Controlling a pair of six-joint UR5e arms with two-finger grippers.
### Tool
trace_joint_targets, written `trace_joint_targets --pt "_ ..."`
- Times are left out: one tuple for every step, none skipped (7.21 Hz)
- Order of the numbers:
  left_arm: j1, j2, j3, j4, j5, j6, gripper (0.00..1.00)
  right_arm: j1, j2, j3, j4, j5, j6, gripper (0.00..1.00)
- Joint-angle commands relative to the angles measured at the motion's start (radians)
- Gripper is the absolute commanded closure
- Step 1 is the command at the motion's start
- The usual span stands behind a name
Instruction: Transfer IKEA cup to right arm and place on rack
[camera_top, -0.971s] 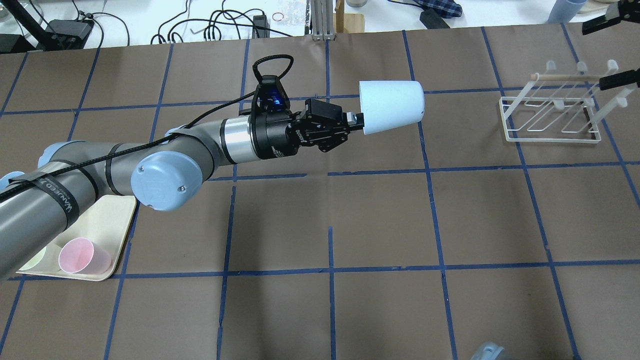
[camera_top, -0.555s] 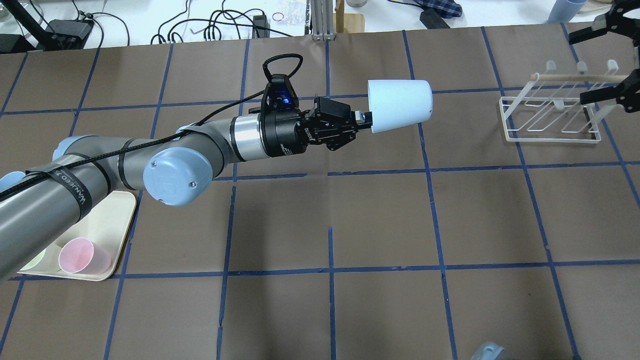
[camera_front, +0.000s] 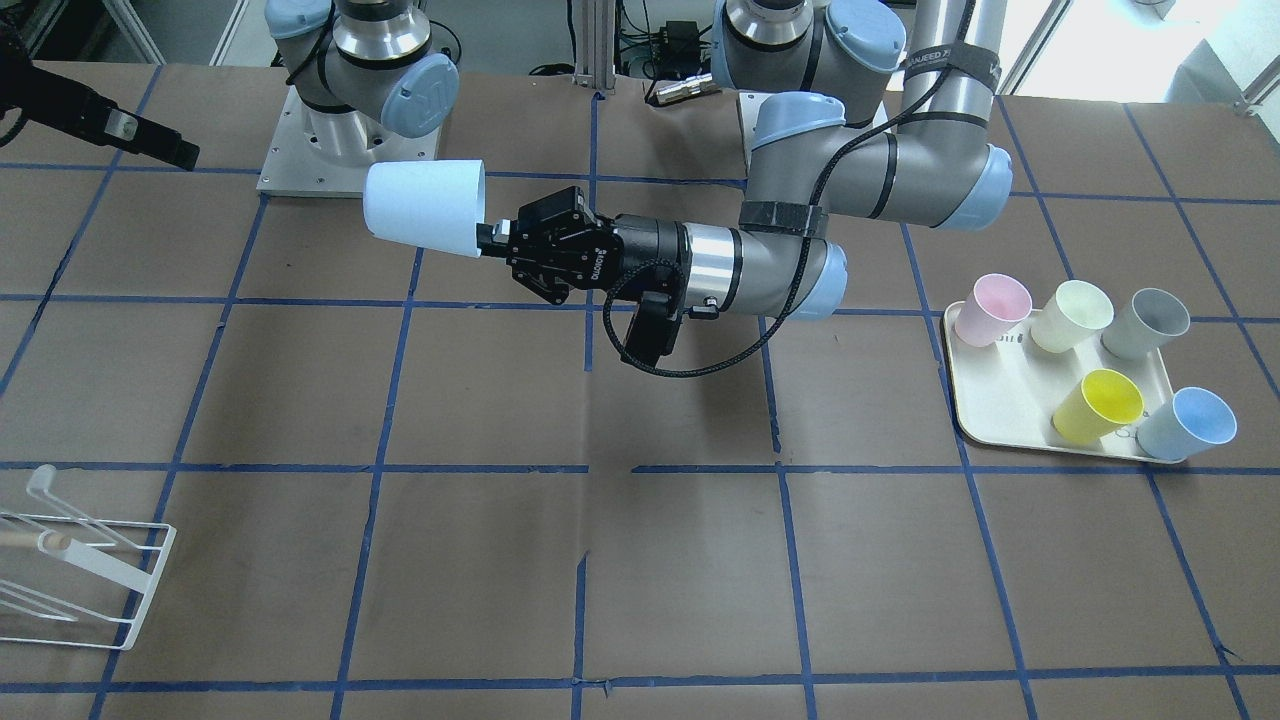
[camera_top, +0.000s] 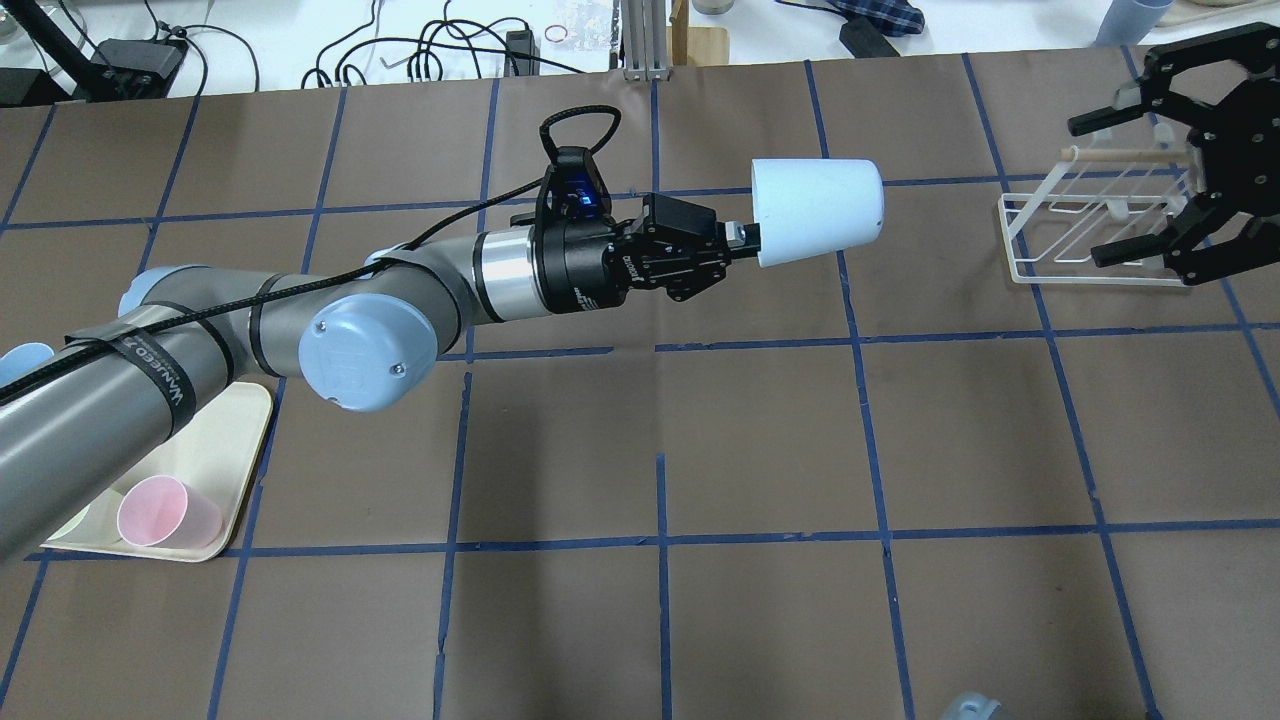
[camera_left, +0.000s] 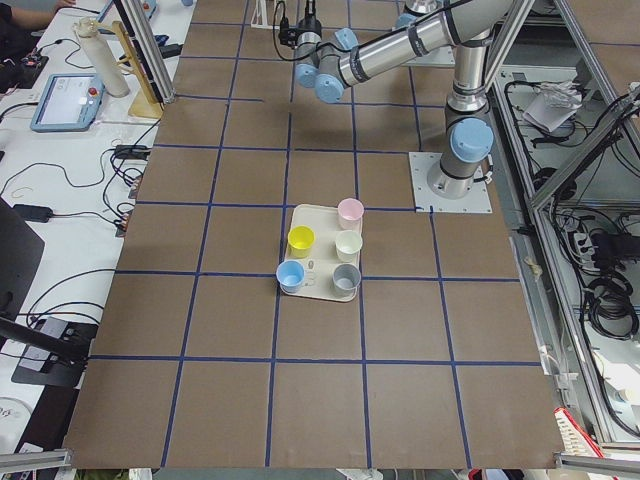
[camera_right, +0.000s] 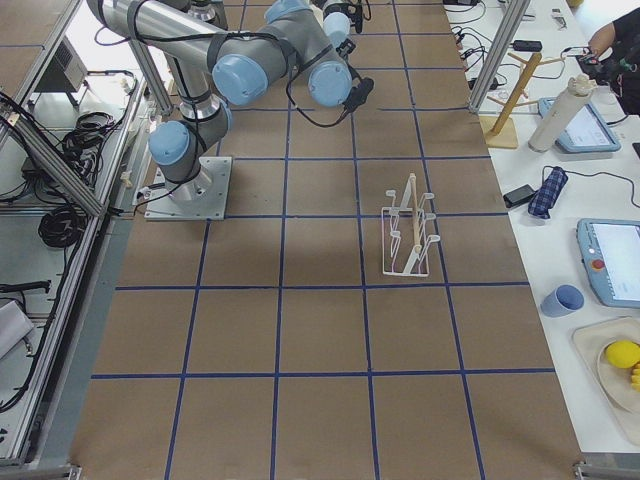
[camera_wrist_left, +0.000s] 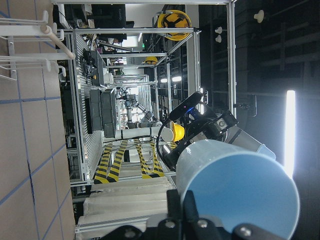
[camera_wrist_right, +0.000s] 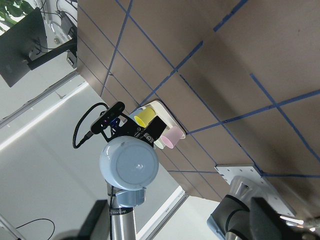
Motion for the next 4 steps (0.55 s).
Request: trace_joint_targets --pt "-0.001 -0.004 0.001 0.001 -0.002 0.000 1.00 0.004 0.034 0.002 0.082 0.058 0.006 0.00" --pt "-0.001 0.008 0.001 0.005 -0.002 0.000 1.00 0.011 0.066 0.005 0.138 0.123 0.006 0.00" --pt "-0.001 0.005 0.001 0.007 -0.002 0.000 1.00 0.012 0.095 0.005 0.168 0.132 0.006 0.00" --pt "-0.001 0.004 0.000 0.007 -0.001 0.000 1.00 0.021 0.111 0.005 0.168 0.134 0.003 0.00"
